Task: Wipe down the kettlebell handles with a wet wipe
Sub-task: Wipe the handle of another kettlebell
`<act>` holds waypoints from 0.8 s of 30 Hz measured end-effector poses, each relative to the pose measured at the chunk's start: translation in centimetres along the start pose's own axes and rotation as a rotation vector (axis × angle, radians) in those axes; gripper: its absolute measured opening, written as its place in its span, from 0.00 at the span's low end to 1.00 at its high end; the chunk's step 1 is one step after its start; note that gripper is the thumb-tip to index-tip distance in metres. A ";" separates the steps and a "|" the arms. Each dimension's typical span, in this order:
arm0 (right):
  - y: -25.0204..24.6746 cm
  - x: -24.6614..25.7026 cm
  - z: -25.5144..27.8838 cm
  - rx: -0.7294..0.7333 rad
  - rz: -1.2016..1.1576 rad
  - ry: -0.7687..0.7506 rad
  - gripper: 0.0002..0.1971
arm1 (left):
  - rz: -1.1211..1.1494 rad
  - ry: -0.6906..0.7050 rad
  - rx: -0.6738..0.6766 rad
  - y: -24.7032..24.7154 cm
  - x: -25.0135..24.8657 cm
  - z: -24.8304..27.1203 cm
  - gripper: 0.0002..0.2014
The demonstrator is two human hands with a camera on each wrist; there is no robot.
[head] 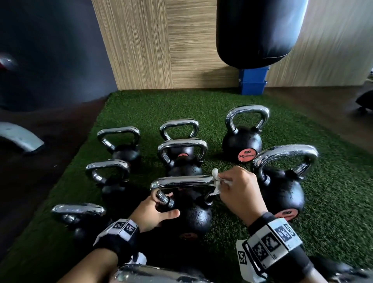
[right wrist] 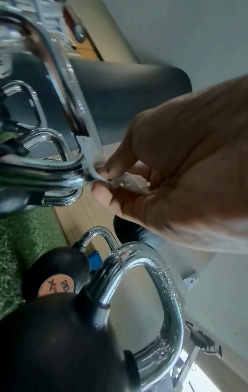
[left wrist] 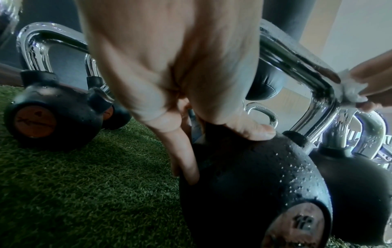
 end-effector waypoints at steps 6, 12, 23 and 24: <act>0.4 -2.0 1.3 -0.089 -0.067 0.112 0.07 | 0.004 0.009 -0.003 0.1 -0.2 0.1 0.34; 3.3 -6.6 3.0 0.044 -0.126 0.412 0.03 | 0.067 -0.042 -0.005 0.1 -0.1 0.0 0.37; 6.9 -8.6 5.7 0.126 -0.237 0.524 0.05 | -0.072 -0.060 0.005 -0.4 -0.4 -0.1 0.44; 6.5 -8.6 5.7 0.134 -0.198 0.502 0.05 | -0.156 -0.060 0.043 -0.7 -0.5 0.0 0.42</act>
Point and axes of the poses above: each hand's wrist, its own z-axis away from the middle knuckle, its own y-axis out of the palm, x = y × z, the point moved 10 cm from there along -z, towards the middle knuckle, and after that the axes turned 8 degrees about -x, right-handed, at the moved point
